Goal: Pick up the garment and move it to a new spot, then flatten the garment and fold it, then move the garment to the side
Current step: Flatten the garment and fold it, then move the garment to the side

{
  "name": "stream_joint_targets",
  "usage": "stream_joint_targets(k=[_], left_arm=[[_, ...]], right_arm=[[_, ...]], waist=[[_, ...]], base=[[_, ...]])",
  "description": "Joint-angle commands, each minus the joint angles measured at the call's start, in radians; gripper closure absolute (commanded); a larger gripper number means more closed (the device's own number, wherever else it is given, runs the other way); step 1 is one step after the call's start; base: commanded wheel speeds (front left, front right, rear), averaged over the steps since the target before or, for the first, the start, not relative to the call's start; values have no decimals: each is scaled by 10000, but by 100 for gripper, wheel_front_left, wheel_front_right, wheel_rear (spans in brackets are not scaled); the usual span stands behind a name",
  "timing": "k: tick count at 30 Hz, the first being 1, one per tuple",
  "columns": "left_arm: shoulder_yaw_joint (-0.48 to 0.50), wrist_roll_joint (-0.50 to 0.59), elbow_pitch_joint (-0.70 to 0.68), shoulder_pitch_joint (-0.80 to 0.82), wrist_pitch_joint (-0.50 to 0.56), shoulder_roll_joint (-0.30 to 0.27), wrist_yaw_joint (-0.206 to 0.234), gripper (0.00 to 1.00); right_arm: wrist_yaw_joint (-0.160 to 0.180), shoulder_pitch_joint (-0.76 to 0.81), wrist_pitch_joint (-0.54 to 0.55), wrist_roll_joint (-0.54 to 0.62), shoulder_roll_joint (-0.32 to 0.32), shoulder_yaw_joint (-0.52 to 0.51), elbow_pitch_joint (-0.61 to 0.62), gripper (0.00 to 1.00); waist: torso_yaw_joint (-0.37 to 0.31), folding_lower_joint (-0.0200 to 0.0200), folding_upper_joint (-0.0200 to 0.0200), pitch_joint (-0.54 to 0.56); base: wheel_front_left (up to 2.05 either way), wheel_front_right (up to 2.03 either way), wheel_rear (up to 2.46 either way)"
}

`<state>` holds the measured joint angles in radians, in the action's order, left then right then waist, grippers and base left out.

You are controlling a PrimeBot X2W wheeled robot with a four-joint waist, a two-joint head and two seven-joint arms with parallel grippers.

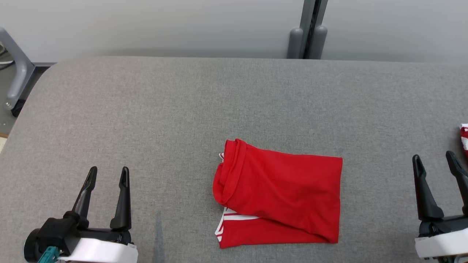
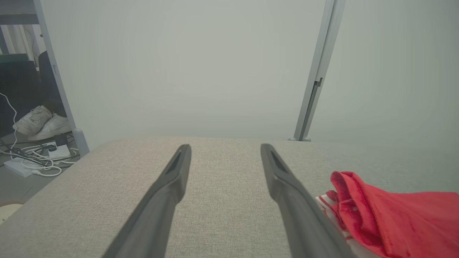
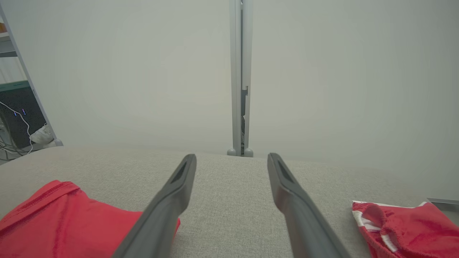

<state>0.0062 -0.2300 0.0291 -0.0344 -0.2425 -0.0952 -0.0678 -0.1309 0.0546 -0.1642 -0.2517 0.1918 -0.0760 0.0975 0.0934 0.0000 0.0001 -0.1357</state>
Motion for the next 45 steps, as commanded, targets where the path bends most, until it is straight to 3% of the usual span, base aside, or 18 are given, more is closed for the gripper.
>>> stream_joint_targets(k=[1, 19, 45], left_arm=[[-2, 35, -77, -133, 39, -88, 81, 0], [-261, 152, -620, -1160, 625, -350, 188, 0], [-376, 175, -783, -1426, 958, -661, 505, 0]], right_arm=[[2, 147, 58, 16, -11, 1, 21, 0], [2, 1183, 385, -135, -174, 199, -156, 0], [2, 1483, 728, 42, -226, -3, 81, 0]], waist=[[-30, 0, -1, 152], [-113, 0, -1, 1532], [-39, 0, -1, 1721]], base=[[0, 0, 0], [0, 0, 0], [0, 0, 0]])
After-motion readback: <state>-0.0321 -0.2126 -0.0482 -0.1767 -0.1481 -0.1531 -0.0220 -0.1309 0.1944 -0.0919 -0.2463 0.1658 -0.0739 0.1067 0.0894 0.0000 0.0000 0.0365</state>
